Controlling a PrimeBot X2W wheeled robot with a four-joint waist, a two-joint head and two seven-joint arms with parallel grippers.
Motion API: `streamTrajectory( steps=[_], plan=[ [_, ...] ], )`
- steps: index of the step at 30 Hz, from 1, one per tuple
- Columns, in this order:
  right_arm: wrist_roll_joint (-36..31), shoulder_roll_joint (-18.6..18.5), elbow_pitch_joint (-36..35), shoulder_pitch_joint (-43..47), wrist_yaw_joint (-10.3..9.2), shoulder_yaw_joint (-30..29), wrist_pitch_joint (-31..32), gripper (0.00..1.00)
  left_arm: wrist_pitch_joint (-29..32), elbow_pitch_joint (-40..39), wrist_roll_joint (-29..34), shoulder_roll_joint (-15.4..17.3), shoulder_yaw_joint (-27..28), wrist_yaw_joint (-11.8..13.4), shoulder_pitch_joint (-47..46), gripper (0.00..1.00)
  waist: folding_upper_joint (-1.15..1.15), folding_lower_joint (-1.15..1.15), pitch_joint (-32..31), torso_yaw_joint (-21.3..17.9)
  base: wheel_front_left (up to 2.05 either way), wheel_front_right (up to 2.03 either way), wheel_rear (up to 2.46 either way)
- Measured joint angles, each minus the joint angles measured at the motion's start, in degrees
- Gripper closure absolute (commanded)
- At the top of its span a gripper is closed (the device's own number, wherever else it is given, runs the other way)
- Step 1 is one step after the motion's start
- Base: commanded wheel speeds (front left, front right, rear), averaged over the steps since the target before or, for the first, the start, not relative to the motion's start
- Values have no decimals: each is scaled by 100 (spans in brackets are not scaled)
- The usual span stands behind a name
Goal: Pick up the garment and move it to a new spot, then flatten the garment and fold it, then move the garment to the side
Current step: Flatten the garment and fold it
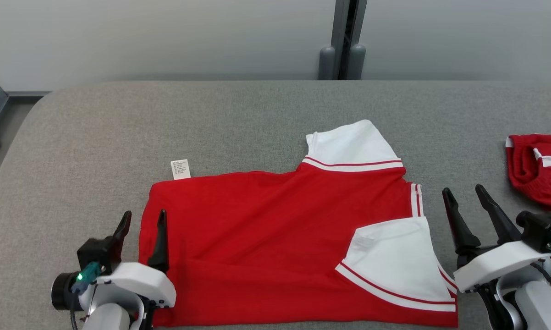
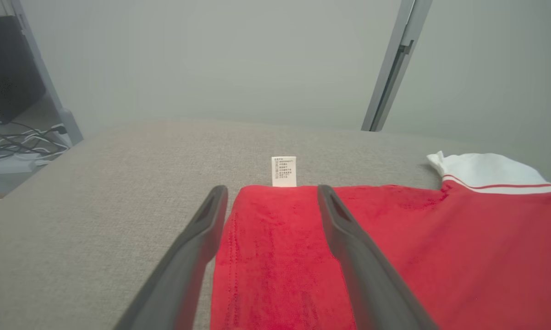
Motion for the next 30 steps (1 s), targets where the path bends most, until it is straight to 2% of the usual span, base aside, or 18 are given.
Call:
streamTrajectory(
  steps=[7, 14, 23, 30],
  plan=[
    [99, 74, -58, -230, 0, 68, 0, 0, 673, 1087, -33, 375, -136, -322, -1282, 0, 0, 0, 466, -73, 0, 0, 0],
    [107, 160, -125, -386, 0, 118, 0, 0, 2022, 1836, -815, 753, -122, -564, -2288, 0, 0, 0, 895, -322, 0, 0, 0],
    [116, 214, -135, -508, 0, 130, 0, 0, 3851, 1679, -2290, 1271, -822, -588, -2697, 0, 0, 0, 1119, -594, 0, 0, 0],
    [143, 254, -120, -556, 0, 148, 0, 0, 4556, 1401, -2849, 1585, -1343, -588, -2669, 0, 0, 0, 1112, -632, 0, 0, 0]
  ],
)
